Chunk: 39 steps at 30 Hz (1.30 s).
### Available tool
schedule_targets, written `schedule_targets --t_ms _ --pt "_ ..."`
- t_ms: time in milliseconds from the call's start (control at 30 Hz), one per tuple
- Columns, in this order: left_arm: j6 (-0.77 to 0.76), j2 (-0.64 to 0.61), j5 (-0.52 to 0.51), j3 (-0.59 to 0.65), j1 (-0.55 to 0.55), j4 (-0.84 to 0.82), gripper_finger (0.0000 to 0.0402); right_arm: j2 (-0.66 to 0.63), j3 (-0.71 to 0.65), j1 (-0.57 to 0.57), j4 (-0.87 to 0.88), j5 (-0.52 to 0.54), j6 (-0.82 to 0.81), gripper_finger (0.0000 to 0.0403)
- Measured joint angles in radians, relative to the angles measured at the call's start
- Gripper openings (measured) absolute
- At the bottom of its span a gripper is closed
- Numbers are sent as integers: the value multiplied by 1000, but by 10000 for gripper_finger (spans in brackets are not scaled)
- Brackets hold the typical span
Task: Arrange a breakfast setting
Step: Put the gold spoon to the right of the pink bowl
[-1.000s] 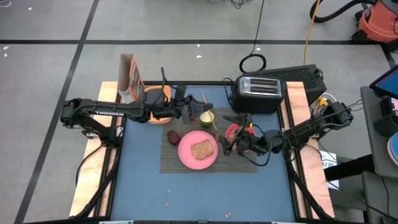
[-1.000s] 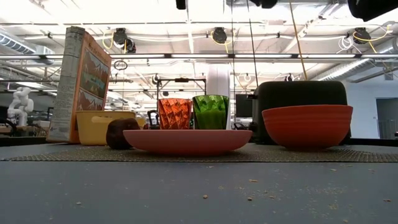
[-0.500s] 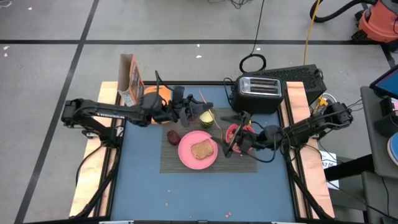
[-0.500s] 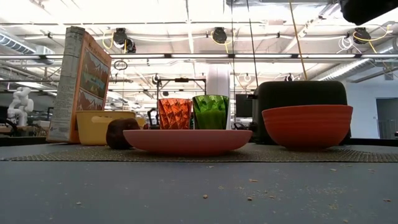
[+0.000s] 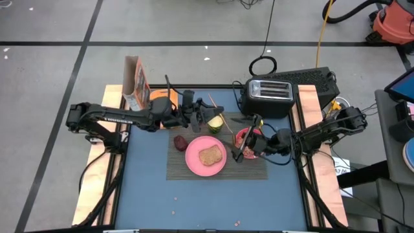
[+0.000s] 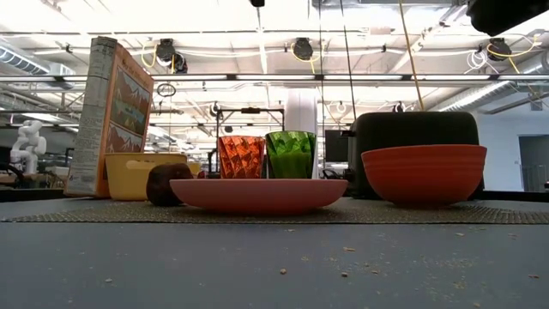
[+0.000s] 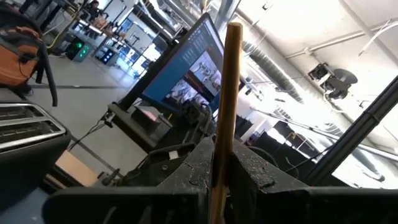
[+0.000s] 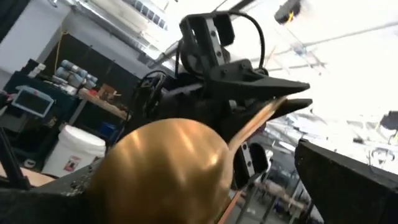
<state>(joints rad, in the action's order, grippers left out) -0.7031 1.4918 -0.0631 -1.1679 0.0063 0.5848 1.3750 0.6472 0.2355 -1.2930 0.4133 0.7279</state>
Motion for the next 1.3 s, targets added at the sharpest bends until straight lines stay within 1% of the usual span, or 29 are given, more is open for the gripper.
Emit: schedule_targets --t_ms 133,233,500,700,833,900,967,1067,1300 --pt "18 3 2 0 1 -1 31 0 0 0 3 35 -58 391" --pt "23 3 7 0 6 0 31 0 0 0 6 63 -65 391" --pt "84 3 6 0 6 0 31 0 0 0 19 178 -122 391" --pt "134 3 6 0 7 -9 31 0 0 0 23 295 -126 391" --pt "134 3 6 0 8 -9 31 0 0 0 49 300 -177 384" --pt "139 3 9 0 12 -9 31 0 0 0 60 300 -203 369" --pt "153 2 11 0 18 -11 31 0 0 0 72 301 -219 345" --pt "157 2 12 0 29 -12 31 0 0 -1 73 301 -222 301" --pt "222 1 10 0 40 -64 31 0 0 0 70 298 -223 201"
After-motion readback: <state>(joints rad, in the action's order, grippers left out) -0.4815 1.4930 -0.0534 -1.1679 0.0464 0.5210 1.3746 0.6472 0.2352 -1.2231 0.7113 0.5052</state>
